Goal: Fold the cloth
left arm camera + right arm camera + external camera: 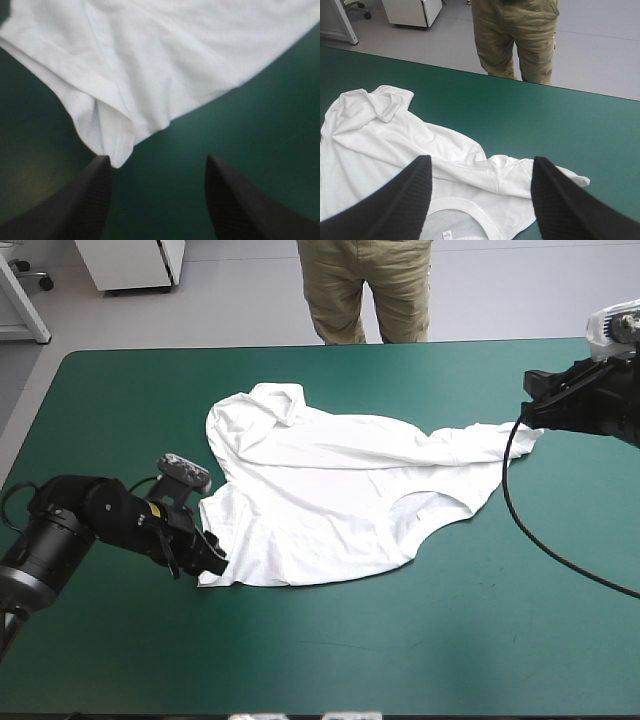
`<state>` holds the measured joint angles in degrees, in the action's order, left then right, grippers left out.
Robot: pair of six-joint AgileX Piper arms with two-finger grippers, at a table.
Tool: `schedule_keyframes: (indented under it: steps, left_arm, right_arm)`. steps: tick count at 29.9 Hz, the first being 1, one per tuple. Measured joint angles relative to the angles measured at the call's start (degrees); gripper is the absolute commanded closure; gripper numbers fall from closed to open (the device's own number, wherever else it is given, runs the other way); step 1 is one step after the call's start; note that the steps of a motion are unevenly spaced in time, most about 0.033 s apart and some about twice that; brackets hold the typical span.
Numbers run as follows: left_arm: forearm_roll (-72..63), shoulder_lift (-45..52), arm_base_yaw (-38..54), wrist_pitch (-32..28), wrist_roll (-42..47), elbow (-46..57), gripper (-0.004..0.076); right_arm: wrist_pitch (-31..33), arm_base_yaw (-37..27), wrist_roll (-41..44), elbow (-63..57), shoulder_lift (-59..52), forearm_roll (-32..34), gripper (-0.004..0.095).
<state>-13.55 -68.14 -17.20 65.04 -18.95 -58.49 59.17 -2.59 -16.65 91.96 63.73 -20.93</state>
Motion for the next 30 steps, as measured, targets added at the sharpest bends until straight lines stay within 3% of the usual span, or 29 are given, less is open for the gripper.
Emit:
schedule_keyframes:
  steps: [3,9,15,30]
  left_arm:
    - [2.89,-0.31,-1.64,-3.49,2.51,4.36,0.0311]
    - [14.50,-0.37,-0.47,-8.37,16.77,6.35,0.0311]
    - [11.53,-2.95,0.15,-7.73,15.07,6.35,0.0311]
    - [7.04,-17.32,0.19,-12.47,10.85,9.75,0.0311]
  right_arm:
    - [1.11,0.00,0.15,0.00,-0.07,-0.40,0.0368]
    - [1.74,0.00,0.40,0.00,0.05,-0.86,0.0368]
    - [1.80,0.00,0.40,0.00,0.00,-0.86,0.0368]
    - [1.96,0.00,-0.09,0.00,0.00,-0.99,0.0368]
